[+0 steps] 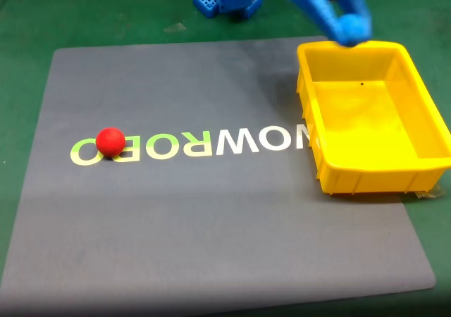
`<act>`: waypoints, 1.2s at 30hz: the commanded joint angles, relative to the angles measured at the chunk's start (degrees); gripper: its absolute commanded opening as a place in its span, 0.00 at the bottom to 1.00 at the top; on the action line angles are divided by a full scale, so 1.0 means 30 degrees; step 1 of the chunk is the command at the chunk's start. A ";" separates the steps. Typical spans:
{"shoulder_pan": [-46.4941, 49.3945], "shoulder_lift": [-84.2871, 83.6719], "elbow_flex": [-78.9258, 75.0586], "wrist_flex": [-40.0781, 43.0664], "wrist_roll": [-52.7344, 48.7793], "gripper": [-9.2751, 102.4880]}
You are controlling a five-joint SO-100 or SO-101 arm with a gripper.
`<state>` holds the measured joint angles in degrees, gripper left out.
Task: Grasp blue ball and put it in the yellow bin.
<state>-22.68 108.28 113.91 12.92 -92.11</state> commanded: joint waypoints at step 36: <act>-0.0410 0.7119 0.4453 0.3047 -0.0117 0.42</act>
<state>-25.93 119.53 122.87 20.21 -93.08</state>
